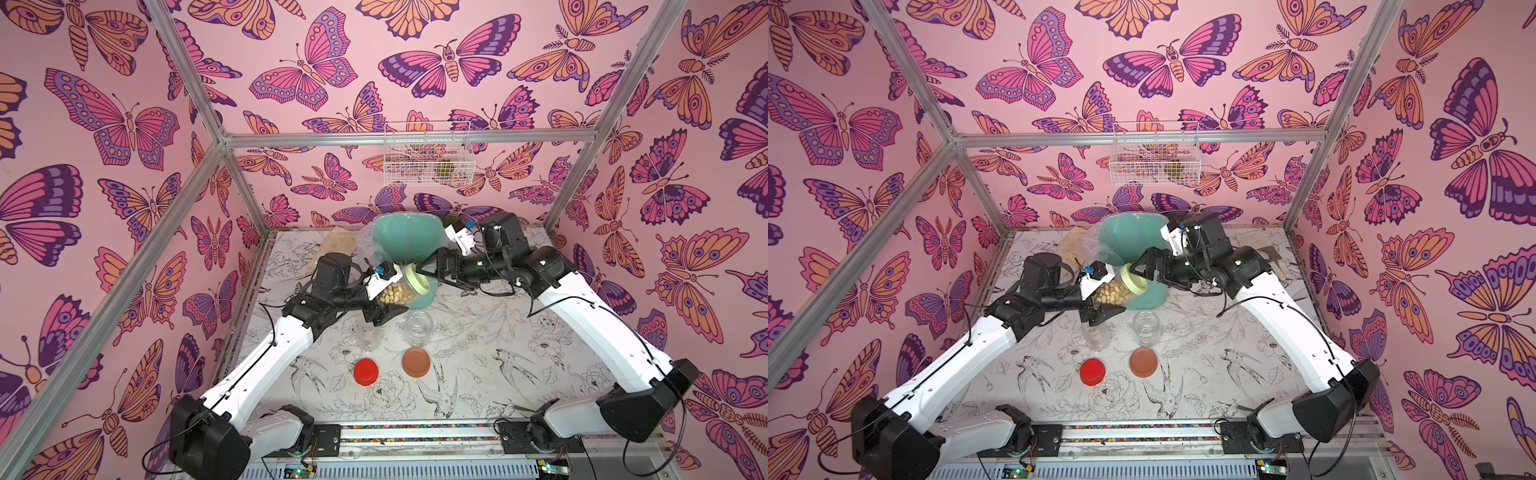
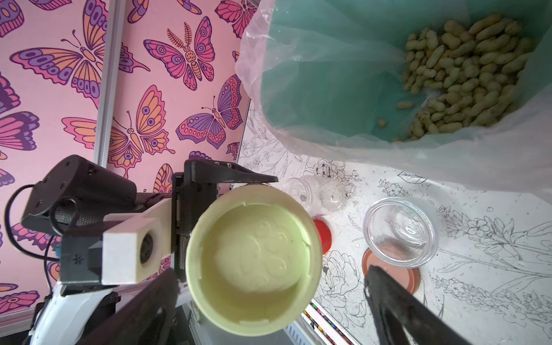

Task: Empty moldy peanuts from jars
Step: Unscrew the lid from the jar.

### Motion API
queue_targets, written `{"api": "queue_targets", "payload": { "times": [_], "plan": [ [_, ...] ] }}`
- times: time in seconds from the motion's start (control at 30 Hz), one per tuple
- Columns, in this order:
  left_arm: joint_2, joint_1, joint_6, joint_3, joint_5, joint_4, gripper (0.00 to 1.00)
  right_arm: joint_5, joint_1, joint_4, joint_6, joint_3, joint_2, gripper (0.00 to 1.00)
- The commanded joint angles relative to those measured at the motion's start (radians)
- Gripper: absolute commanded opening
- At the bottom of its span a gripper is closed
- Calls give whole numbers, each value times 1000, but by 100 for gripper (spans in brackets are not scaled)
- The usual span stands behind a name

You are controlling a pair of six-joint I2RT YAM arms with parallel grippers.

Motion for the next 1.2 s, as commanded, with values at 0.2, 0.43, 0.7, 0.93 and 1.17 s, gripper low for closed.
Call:
{"api": "queue_targets", "payload": {
  "times": [0.2, 0.43, 0.7, 0.93, 1.17],
  "plan": [
    [-25, 5, 1, 6, 25, 76, 0, -30, 32, 86, 47, -17, 22, 99],
    [-20, 4, -1, 7, 23, 76, 0, -33, 49, 64, 20, 4, 43, 99],
    [-15, 4, -2, 9, 25, 76, 0, -30, 50, 63, 1, 6, 40, 87],
    [-9, 4, -5, 17, 31, 76, 0, -78, 48, 72, -36, 12, 49, 67],
    [-9, 6, -9, 22, 58, 63, 0, -226, 24, 123, -254, -13, 40, 39]
  ]
}}
